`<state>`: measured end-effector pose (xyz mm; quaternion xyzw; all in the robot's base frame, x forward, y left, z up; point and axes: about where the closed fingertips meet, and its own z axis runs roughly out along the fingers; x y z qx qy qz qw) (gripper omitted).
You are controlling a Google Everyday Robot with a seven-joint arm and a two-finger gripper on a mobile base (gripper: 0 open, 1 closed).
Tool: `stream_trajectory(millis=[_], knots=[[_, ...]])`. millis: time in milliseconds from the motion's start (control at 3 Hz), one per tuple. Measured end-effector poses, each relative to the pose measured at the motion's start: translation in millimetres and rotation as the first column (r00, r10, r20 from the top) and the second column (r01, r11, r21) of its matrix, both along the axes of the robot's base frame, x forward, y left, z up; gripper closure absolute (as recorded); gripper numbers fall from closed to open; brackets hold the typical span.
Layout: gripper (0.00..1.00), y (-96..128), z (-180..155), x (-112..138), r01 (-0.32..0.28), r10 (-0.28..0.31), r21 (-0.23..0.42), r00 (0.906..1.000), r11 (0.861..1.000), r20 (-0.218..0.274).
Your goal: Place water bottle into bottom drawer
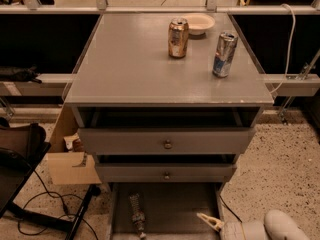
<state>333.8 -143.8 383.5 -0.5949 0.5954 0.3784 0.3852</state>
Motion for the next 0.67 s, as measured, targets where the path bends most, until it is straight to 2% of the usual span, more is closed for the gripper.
stream_trajectory(millis=[333,667], knots=[[0.00,0.0,40.6,-19.7,0.018,-0.018,-0.170,0.9998,0.985,-0.002],[0.00,7.9,70.9,-24.2,0.086,-0.076,-0.343,0.9962,0.936,0.042]])
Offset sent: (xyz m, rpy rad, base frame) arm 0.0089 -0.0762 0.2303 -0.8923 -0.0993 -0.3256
